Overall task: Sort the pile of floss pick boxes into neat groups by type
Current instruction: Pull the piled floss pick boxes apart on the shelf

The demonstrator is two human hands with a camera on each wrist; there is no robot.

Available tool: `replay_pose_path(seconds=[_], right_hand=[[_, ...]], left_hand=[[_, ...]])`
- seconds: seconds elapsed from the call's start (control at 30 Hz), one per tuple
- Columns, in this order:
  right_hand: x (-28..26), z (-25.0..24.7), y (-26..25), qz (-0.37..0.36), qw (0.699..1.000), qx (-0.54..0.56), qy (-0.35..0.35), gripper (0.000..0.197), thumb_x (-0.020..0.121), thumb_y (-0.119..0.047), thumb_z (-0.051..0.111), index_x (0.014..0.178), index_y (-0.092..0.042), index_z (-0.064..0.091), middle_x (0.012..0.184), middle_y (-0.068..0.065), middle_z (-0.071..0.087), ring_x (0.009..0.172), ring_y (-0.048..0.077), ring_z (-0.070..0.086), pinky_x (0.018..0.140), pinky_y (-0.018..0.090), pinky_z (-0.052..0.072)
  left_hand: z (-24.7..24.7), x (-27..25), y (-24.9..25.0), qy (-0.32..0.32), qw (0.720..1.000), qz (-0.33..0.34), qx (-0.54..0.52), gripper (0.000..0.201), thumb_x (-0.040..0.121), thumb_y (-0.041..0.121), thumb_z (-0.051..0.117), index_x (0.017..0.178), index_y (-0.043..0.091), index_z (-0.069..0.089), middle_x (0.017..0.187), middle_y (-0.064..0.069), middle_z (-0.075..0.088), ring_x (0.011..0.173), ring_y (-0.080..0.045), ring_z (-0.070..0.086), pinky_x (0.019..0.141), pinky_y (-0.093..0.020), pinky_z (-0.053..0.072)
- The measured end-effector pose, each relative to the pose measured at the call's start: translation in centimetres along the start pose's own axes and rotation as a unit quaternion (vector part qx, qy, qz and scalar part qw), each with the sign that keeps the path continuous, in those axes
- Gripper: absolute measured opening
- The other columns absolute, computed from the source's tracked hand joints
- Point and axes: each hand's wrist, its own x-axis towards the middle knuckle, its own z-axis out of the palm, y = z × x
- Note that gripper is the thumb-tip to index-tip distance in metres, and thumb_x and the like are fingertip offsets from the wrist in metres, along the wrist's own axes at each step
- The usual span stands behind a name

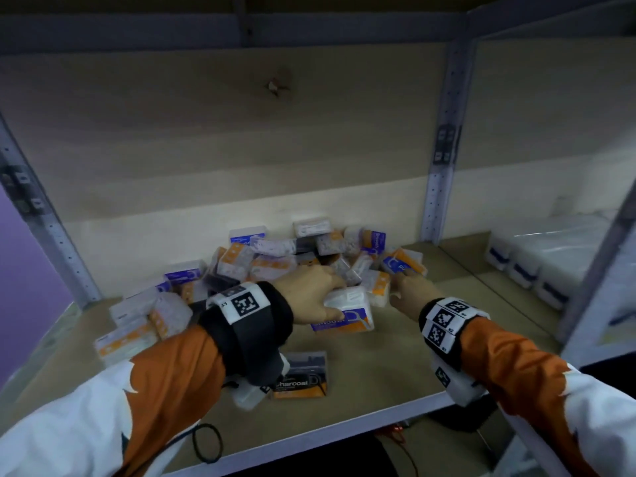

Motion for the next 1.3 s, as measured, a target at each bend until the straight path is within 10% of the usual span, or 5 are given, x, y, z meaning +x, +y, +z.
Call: replay_pose_path(seconds=[1.3], right_hand=[[12.2, 1.7, 7.1, 0.154, 0.983, 0.081, -0.063, 0.066, 0.092, -0.026, 0.058, 0.143, -0.001, 0.023, 0.145, 0.017, 0.037, 0.134, 0.028, 0.04, 0.106, 0.034, 0.037]], left_hand=[[5.1, 11.9, -1.2, -0.283, 0.956, 0.073, 0.008, 0.05, 0.092, 0.041, 0.054, 0.124, 0.003, 0.055, 0.122, -0.016, 0.059, 0.107, -0.029, 0.056, 0.087, -0.033, 0.043]])
